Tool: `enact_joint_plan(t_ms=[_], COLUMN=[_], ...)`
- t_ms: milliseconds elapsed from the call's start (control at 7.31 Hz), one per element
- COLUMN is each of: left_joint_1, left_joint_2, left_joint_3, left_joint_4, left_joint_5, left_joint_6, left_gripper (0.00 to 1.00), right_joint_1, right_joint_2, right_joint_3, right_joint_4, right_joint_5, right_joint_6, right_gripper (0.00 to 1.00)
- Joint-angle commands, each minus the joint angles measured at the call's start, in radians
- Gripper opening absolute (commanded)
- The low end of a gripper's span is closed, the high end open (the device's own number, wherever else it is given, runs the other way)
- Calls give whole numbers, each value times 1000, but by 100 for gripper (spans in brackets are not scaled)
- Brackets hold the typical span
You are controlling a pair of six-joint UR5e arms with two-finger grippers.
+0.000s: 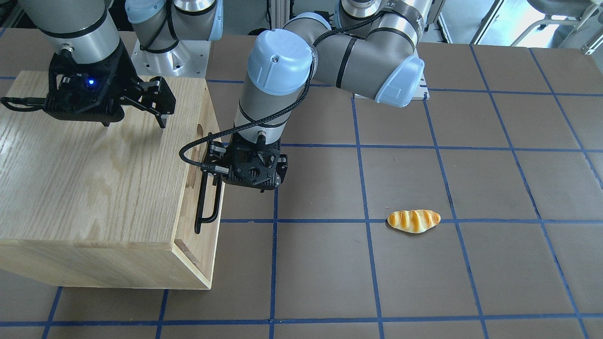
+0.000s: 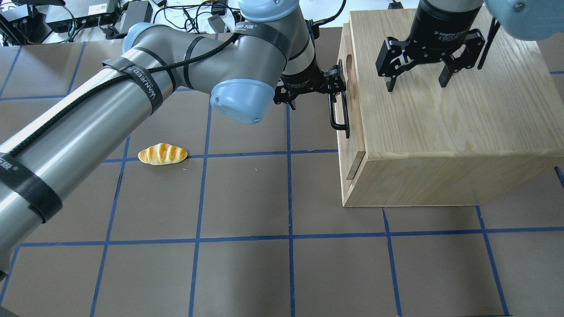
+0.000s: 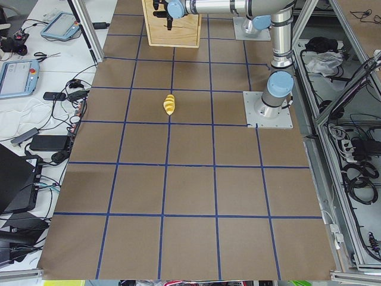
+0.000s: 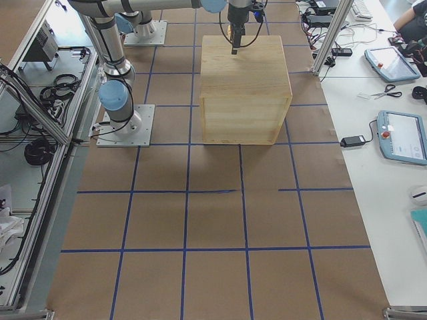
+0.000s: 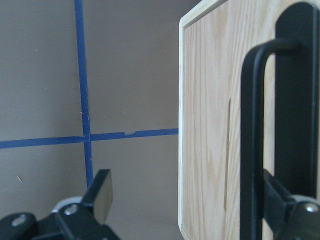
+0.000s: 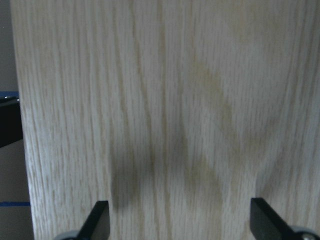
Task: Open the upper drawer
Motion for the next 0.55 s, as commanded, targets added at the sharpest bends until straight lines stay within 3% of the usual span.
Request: enact_joint_plan(t_ms=[0,411], left_joint_1=[4,22], left_joint_2=[3,11], left_joint_3=[2,2], left_joint_4=[-1,-15], left_joint_5=[3,26], left_joint_6=[1,34], left_gripper=[100,100], right_joint_1=[0,0], right_joint_2=[0,0], right_joint_3=[-1,-1], right_joint_4=[0,0], right_joint_5=[0,0], right_joint_6=[-1,0], right_gripper=[100,100])
